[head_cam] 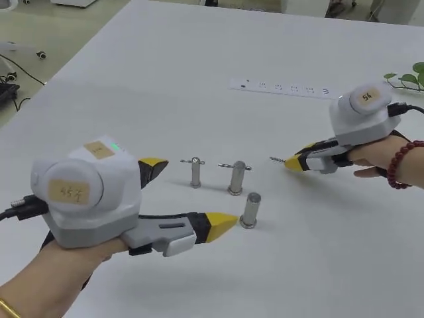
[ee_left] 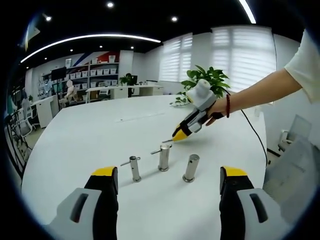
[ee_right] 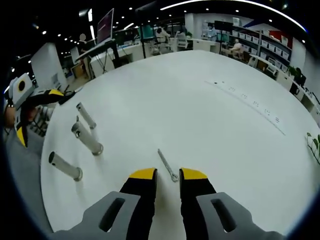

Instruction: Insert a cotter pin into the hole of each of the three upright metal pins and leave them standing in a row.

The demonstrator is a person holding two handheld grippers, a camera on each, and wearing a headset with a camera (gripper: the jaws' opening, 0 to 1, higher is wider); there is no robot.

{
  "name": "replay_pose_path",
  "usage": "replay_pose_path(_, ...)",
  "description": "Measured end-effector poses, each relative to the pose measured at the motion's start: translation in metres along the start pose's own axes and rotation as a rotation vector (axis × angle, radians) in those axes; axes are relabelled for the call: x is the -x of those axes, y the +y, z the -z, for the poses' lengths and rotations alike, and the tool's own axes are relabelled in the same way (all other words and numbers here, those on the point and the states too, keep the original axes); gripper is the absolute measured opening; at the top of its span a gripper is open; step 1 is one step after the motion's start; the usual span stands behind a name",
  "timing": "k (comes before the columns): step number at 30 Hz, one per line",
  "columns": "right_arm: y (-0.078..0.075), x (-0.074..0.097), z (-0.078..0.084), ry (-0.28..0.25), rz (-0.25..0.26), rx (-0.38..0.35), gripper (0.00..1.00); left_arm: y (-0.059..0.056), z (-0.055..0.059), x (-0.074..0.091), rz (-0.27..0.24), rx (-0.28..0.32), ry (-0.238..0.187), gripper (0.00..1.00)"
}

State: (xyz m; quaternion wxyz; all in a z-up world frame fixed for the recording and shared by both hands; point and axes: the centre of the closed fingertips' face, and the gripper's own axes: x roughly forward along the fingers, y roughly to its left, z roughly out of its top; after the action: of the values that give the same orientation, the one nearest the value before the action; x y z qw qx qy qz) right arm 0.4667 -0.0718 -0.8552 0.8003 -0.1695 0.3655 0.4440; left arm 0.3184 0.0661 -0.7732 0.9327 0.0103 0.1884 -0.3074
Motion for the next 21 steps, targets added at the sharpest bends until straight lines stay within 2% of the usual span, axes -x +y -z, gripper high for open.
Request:
replay_pose_path(2, -0.0020, -0.0015, -0.0006, 0.007, 0.004, 0.007, 0.14, 0.0004, -0.0004, 0.0003, -0.001, 0.004, -0.003, 0.83)
replay_pose_path(11, -0.0033, -0.0051, 0.0024, 0.080, 0.000, 0.083, 0.11, 0.0020, 0.0003, 0.0020, -0.006, 0.009, -0.002, 0.82)
replay_pose_path(21, -0.0022, -0.0059, 0.0038, 0.236, -0.025, 0.261, 0.06, -0.0003, 0.0014, 0.0006, 0.001, 0.002, 0.008, 0.81)
